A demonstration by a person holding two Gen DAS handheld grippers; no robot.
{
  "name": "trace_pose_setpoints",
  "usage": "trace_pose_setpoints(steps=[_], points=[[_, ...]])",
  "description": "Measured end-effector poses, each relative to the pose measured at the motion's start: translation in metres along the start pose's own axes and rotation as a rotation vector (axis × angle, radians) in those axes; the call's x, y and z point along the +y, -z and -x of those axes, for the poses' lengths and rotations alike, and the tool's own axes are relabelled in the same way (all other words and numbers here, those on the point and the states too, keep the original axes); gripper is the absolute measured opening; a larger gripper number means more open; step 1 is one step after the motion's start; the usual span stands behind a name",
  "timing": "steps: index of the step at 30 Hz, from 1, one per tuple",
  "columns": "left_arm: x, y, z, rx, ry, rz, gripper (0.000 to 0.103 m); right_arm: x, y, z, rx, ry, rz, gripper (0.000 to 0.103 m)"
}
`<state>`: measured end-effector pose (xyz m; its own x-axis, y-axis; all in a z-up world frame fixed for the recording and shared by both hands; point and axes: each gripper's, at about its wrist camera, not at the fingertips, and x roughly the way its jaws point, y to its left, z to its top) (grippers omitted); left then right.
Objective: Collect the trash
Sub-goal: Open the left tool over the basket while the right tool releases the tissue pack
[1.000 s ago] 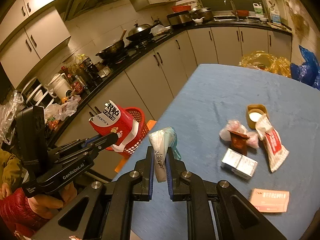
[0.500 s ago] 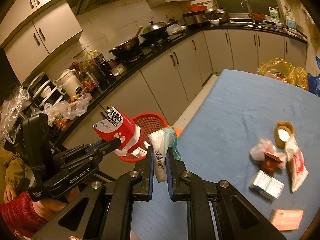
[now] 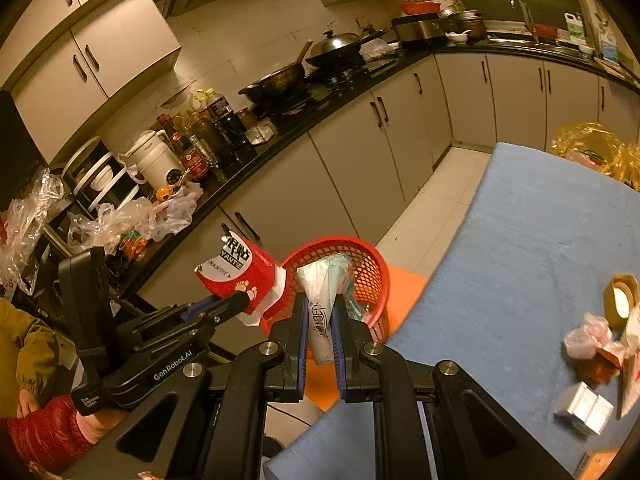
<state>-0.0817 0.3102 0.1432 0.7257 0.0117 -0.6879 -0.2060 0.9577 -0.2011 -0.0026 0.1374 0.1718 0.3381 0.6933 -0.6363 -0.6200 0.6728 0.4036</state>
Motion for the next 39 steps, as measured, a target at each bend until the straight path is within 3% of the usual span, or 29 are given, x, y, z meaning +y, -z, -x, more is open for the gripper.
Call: trace_pose_setpoints(steps=[12, 24, 29, 31, 34, 36, 39], points=[[0.035, 0.002, -0.031, 0.059, -0.009, 0.034, 0.014, -0.005, -0.014, -0.062, 0.085, 0.001, -0.052, 0.012], [0.044, 0.001, -0.059, 0.118, -0.001, 0.02, 0.014, -0.008, -0.015, -0.117, 0.173, 0.039, -0.046, 0.015], [0.049, -0.002, -0.059, 0.117, -0.007, 0.037, 0.015, -0.011, -0.019, -0.117, 0.164, 0.045, -0.057, 0.019], [0.049, -0.002, -0.057, 0.114, -0.01, 0.042, 0.016, -0.012, -0.02, -0.114, 0.156, 0.038, -0.063, 0.026], [0.048, -0.003, -0.056, 0.109, -0.015, 0.046, 0.023, -0.011, -0.021, -0.107, 0.144, 0.042, -0.06, 0.027], [0.046, -0.005, -0.052, 0.097, -0.012, 0.049, 0.034, -0.011, -0.021, -0.098, 0.134, 0.038, -0.066, 0.029], [0.042, -0.008, -0.048, 0.083, -0.012, 0.048, 0.035, -0.011, -0.02, -0.084, 0.113, 0.045, -0.068, 0.041]])
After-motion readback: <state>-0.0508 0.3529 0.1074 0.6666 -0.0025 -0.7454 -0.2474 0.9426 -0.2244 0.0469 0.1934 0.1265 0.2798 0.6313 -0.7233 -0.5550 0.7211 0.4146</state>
